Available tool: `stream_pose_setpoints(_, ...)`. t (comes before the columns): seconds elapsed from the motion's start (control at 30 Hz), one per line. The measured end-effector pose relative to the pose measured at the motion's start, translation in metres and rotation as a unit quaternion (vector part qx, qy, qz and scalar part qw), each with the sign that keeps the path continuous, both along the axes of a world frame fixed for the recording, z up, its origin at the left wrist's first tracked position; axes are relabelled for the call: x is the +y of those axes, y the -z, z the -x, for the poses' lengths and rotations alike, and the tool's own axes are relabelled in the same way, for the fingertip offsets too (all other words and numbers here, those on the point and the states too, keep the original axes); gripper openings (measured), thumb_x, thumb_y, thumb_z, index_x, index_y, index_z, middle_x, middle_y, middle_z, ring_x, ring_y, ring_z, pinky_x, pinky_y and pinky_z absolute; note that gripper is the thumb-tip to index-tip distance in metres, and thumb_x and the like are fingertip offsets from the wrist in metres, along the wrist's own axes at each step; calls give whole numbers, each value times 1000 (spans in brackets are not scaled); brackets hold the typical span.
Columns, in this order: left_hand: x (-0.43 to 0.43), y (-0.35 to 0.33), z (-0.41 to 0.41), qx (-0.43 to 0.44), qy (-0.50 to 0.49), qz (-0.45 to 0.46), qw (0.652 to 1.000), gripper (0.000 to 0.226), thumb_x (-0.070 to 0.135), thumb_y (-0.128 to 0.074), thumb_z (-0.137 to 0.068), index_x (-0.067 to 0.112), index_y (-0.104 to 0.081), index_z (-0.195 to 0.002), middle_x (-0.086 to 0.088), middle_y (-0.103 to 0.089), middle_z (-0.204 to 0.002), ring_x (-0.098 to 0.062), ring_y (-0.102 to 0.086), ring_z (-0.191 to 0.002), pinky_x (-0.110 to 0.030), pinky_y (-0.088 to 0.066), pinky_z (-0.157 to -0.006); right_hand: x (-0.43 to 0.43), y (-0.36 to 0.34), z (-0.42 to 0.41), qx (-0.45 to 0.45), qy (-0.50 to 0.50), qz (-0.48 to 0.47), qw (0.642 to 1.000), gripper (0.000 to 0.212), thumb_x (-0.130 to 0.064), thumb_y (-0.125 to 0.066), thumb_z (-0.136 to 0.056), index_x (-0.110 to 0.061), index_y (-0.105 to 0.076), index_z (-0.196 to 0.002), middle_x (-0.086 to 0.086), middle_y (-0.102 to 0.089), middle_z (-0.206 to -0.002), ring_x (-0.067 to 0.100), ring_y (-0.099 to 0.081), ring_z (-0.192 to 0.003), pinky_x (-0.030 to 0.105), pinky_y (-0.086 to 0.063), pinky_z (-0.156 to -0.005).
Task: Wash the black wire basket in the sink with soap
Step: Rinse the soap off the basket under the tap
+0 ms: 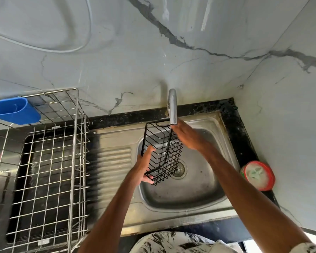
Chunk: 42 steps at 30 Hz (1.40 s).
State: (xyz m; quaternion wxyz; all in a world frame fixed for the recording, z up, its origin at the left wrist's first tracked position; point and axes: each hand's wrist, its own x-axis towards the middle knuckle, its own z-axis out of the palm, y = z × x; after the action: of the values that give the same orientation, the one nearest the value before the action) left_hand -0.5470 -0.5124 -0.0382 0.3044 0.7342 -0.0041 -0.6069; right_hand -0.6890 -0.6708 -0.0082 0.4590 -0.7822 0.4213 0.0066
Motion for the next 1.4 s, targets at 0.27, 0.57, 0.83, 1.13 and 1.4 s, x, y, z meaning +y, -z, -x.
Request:
stream_pose_setpoints(0.27, 6, -1, -5, 17, -26, 37, 999, 126, 84, -62, -48, 29, -25, -154, -24, -28, -159, -47, -59, -116, -59, -60, -87, -3, -2, -16, -41, 20, 1, 999, 57, -47, -47, -104, -10, -40, -148, 6, -53, -129, 17, -58, -103, 39, -52, -89)
stream_pose_setpoints(0.57, 9, 18, -16, 71, -30, 60, 995, 100, 77, -64, -74, 30, -30, -155, -30, -16, -164, -59, -39, -137, -63, -59, -88, -33, 0, 8, -104, 140, -387, 906, 113, -75, -80, -56, -26, -40, -150, 16, -41, -150, 43, -51, -132, 62, -43, -106)
stream_pose_setpoints(0.83, 11, 22, -16, 171, -37, 100, 979, 139, 84, -69, -52, 33, -5, -165, -33, -22, -163, -63, -35, -139, -62, -56, -92, -36, 2, 12, -74, 169, -375, 908, 90, -65, -81, -65, -22, -49, -138, 22, -60, -129, 39, -65, -113, 53, -53, -98)
stream_pose_setpoints(1.13, 0, 26, -25, 150, -140, 100, 974, 73, 65, -35, -103, 28, -23, -165, -31, -22, -165, -56, -39, -141, -65, -40, -112, -16, -2, 2, -33, 194, -257, 946, 57, -61, -76, -75, -25, -70, -118, 13, -67, -105, 25, -69, -82, 44, -63, -77)
stream_pose_setpoints(1.4, -30, 15, -27, -6, -57, 50, 997, 59, 42, -73, -94, 8, -55, -139, -21, -64, -126, -37, -68, -101, -44, -61, -69, 4, -13, -9, 84, 130, 4, 988, 98, -64, -78, -73, -18, -42, -151, 7, -53, -148, 22, -56, -127, 31, -44, -98)
